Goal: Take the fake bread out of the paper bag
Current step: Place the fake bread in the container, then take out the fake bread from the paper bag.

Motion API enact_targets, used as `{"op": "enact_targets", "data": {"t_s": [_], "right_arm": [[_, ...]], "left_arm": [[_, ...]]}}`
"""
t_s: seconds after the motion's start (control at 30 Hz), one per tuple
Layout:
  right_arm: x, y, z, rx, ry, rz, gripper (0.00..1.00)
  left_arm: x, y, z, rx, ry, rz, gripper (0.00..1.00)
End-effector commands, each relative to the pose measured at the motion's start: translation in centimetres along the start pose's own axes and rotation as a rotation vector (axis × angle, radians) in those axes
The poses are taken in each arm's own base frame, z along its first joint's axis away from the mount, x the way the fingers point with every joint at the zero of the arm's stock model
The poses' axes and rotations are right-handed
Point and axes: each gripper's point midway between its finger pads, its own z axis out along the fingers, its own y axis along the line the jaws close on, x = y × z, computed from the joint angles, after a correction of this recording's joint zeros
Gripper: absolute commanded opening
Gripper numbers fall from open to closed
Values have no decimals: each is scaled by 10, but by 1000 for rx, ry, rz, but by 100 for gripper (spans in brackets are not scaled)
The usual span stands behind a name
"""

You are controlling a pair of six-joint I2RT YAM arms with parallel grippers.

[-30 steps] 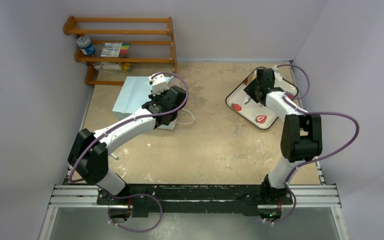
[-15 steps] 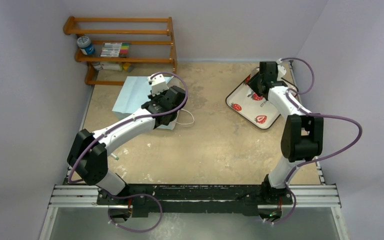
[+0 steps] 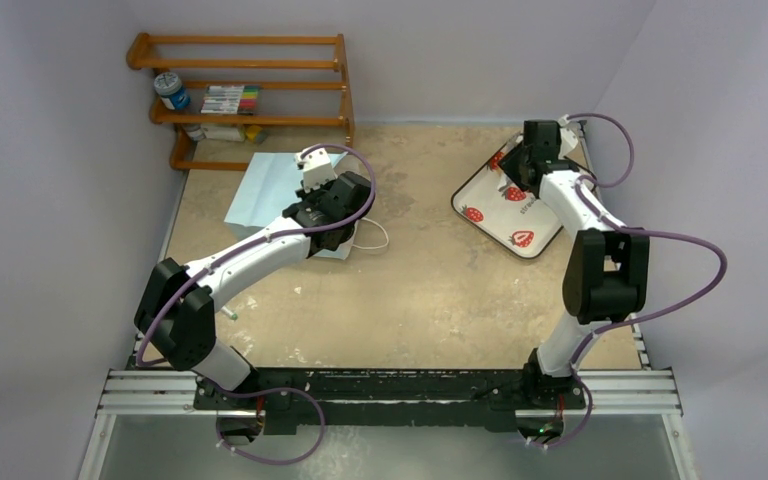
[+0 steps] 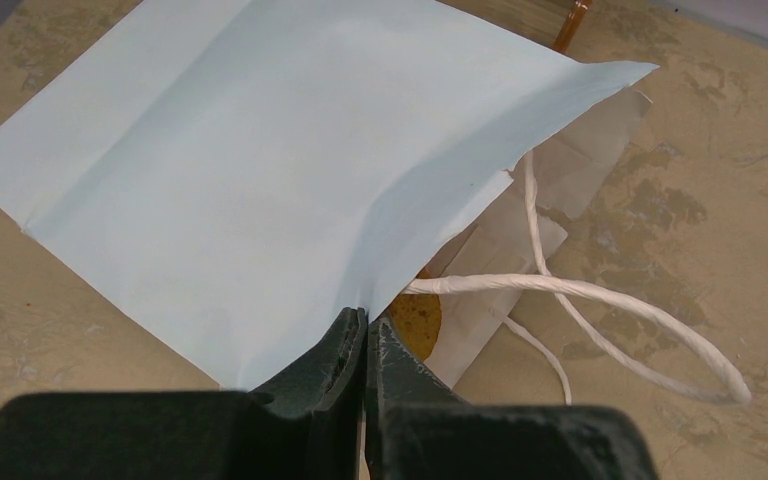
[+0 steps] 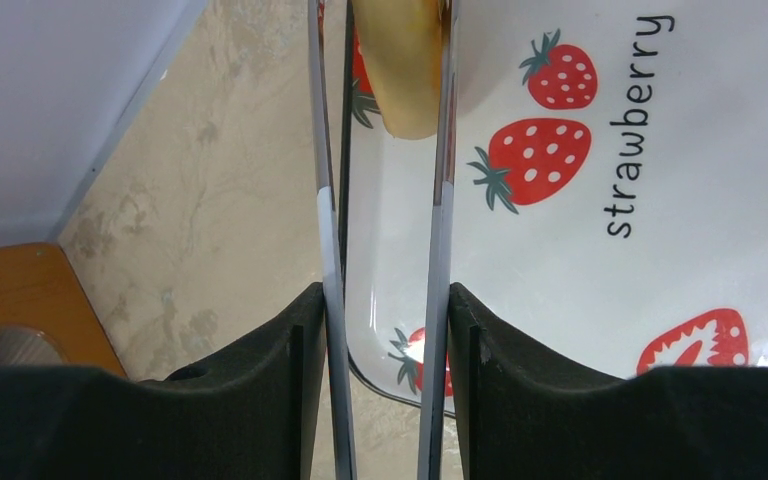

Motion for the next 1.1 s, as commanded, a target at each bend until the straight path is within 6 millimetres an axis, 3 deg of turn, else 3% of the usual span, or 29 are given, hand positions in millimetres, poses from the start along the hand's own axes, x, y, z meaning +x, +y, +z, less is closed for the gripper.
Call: {"op": "enact_targets", "data": {"t_s": [0.0,0.5,0.77,0.93,1.07], "right_arm": [[-30,5,-14,-9,-84,19,46],[-50,0,-37,5,-158,33,46],[-54,-6,-46,6,-188,17,46],[-33,4,-62,-74,-156,-60,44],[0,18,-85,-156,-112,-152,44]], "left_arm": [[-37,-11,-8,32,-60,-131,0],[-38,-9,-11,43,-58,-140,0],[-26,-3,-8,33,-44,-122,0],[-25,-4,-10,63,-49,-107,0],[-22,1,-11,73,-52,-99,0]]}}
